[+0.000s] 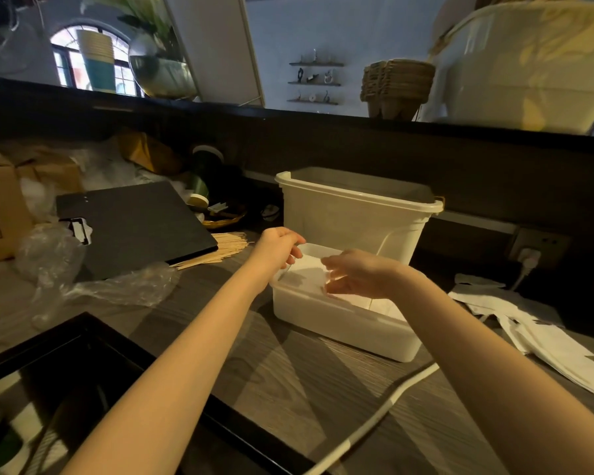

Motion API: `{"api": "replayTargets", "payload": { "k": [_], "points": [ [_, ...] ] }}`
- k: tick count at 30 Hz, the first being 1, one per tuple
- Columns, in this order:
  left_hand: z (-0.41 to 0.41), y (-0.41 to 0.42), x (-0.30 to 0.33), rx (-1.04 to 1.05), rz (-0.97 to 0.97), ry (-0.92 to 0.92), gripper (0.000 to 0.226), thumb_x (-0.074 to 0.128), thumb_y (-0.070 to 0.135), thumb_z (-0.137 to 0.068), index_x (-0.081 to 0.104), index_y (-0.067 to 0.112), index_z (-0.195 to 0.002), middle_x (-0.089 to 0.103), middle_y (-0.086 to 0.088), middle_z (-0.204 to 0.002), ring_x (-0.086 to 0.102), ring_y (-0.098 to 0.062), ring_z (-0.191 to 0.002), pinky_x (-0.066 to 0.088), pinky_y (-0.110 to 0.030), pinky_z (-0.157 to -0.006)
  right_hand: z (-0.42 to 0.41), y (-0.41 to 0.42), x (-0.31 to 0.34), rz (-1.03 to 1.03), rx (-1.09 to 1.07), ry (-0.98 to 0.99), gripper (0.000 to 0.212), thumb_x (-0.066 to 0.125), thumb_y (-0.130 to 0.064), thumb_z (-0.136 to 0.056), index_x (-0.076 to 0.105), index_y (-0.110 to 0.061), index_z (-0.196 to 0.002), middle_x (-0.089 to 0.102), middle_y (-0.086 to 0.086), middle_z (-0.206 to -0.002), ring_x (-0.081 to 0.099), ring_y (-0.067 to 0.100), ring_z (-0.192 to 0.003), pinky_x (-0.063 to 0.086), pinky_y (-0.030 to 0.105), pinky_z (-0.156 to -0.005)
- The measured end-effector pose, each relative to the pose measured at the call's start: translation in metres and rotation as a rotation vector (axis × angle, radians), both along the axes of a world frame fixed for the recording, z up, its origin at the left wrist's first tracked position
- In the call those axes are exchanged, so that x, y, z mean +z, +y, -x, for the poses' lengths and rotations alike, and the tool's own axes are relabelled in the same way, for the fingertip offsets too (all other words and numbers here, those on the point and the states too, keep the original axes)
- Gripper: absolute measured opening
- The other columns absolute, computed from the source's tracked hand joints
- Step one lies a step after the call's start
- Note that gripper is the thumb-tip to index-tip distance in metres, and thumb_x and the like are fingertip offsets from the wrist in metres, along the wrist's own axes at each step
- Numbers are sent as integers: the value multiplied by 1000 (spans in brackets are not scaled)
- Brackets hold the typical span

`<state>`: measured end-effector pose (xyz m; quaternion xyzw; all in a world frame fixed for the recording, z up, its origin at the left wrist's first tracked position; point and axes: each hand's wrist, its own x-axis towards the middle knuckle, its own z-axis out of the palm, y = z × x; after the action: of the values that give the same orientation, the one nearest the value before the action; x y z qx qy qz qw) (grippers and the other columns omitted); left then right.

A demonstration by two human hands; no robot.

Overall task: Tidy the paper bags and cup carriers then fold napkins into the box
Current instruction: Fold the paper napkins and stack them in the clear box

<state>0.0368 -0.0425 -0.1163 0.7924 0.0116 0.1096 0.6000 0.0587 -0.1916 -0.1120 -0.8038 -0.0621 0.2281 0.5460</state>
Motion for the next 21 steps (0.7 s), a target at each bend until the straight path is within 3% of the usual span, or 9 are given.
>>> {"api": "replayTargets", "payload": {
  "k": [2,6,10,12,17,21],
  "points": [
    [1,-6,10,-19,-75,13,17,43,15,-95,59,9,-96,56,-2,-70,47,-11,-60,35,-20,-52,2,-9,10,6,-14,-51,44,46,-20,-99,37,2,-136,39,19,-141,54,28,-115,48,31,-91],
    [3,-32,30,-70,-92,6,18,41,20,-97,58,13,-98,57,0,-75,51,-11,-65,40,-21,-58,6,-43,29,68,-67,-145,44,49,-26,-97,43,-7,-136,50,13,-134,59,24,-102,51,32,-85],
    [9,-77,41,-187,-37,4,17,42,20,-97,56,18,-88,57,1,-74,50,-10,-64,39,-20,-59,18,-90,43,193,-162,-255,30,47,-29,-98,57,-12,-121,63,7,-115,63,23,-99,52,36,-88],
    [11,-103,43,-245,-43,-3,16,43,21,-97,57,15,-94,57,0,-76,51,-10,-65,40,-20,-60,24,-117,47,214,-204,-281,25,47,-29,-98,60,-14,-114,67,4,-105,65,20,-94,54,32,-83],
    [10,-170,39,-367,-37,32,18,43,23,-97,59,17,-91,58,2,-71,52,-10,-62,39,-21,-59,38,-184,47,259,-358,-311,24,46,-30,-98,61,-17,-110,68,-2,-89,65,13,-78,54,22,-66],
    [7,-217,28,-445,-36,45,20,42,21,-96,59,19,-85,59,1,-70,52,-10,-60,39,-20,-55,44,-228,30,316,-507,-377,32,38,-33,-101,62,-13,-106,65,1,-85,60,13,-71,48,22,-64]
  ]
}}
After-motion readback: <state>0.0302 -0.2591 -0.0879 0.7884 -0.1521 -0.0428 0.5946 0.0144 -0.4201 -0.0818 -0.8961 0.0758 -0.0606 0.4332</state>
